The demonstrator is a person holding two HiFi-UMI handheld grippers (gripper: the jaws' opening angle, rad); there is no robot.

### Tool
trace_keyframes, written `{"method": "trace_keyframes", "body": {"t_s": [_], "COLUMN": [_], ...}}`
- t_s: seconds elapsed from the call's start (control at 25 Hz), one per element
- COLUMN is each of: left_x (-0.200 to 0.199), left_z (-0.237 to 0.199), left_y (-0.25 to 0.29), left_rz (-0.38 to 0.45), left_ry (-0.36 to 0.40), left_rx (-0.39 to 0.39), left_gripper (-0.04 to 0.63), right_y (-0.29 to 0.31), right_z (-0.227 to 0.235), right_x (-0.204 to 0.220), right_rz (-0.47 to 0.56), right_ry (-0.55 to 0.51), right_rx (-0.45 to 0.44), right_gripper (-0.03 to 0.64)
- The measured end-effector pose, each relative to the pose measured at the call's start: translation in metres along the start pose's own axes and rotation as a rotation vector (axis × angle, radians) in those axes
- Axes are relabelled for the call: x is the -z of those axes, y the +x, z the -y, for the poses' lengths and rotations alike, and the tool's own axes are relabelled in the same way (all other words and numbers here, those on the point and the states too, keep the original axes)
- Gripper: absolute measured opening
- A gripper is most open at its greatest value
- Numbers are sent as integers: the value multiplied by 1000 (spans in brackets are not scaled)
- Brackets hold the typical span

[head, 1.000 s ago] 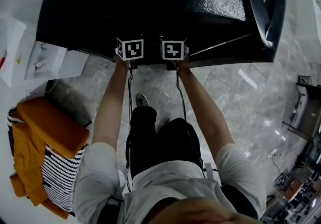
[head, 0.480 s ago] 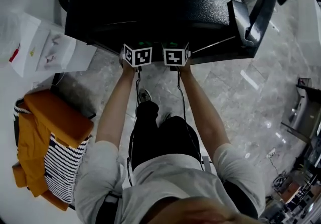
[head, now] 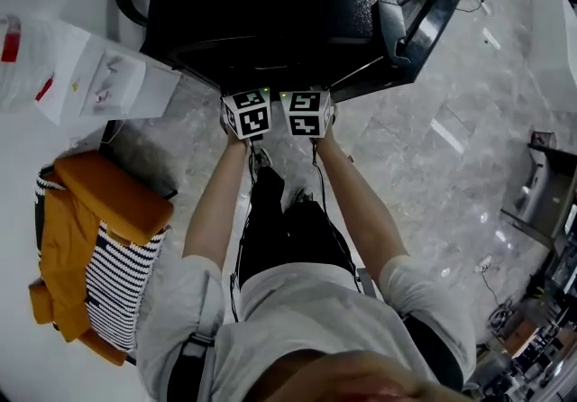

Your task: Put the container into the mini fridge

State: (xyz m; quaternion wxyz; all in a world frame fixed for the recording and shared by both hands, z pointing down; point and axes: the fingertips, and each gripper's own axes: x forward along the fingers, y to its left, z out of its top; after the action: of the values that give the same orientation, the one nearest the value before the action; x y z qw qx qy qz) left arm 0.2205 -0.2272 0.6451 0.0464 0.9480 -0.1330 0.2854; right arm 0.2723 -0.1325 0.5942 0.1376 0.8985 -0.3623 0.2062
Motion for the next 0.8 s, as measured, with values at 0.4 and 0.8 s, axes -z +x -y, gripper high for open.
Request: {"method": "trace_keyframes", "body": {"t_s": [0.4, 0.8], "left_x": [-30, -68], "left_z": [51, 94], "left_y": [-87, -192], "left_rz": [95, 211], "left_ry": [55, 83], "left_rx": [62, 56], "left_gripper": [12, 12], "right_y": [-89, -184], "right_z": [-2, 0], "right_x": [-35, -72], "right_rz": [83, 226], "right_ry": [-9, -1], "right_rx": [-61, -134], "right_gripper": [43, 38]}}
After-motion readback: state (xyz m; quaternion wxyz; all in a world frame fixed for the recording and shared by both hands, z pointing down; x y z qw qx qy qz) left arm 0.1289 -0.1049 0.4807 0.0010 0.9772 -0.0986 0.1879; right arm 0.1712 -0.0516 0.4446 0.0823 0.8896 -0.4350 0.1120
